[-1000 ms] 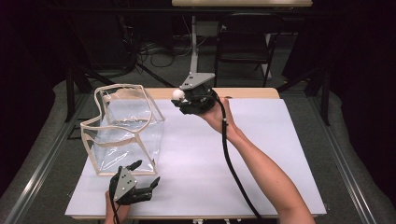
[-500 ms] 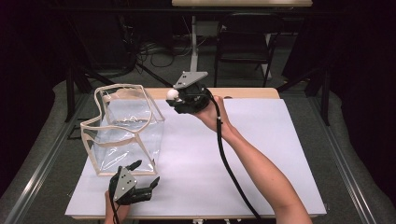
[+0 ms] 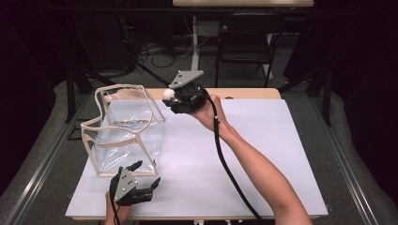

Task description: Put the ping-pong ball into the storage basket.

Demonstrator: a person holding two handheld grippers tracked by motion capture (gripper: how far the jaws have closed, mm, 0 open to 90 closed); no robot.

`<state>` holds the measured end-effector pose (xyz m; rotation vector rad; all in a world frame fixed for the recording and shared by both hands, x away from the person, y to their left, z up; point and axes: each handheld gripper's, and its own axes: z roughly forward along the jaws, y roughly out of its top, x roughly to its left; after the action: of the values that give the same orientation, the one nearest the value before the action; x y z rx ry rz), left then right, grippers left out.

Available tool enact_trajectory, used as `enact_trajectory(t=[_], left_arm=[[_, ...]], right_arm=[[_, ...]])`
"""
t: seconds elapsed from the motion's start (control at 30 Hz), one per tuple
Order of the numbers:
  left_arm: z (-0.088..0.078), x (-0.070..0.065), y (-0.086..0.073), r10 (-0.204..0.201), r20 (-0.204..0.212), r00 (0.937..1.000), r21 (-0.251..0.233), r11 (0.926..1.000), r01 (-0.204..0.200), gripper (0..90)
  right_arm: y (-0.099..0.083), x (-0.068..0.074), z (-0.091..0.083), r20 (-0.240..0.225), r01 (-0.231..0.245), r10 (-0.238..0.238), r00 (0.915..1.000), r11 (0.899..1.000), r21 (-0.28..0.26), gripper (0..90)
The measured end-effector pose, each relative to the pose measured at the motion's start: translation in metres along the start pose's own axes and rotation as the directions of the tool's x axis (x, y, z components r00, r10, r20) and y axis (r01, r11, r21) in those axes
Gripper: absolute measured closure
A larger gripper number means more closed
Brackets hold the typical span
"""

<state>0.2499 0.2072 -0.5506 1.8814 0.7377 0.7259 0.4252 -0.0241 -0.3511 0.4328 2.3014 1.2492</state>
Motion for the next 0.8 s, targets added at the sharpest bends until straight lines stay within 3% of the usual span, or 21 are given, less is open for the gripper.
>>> enact_trajectory(t=[0.8], left_arm=[[0.000,0.000,0.000,-0.002,-0.001,1.0000,-0.002,1.0000,0.002,16.0]], right_arm=[[0.016,0.002,0.002,0.001,0.028,-0.028,0.9996,1.000,0.000,51.4]])
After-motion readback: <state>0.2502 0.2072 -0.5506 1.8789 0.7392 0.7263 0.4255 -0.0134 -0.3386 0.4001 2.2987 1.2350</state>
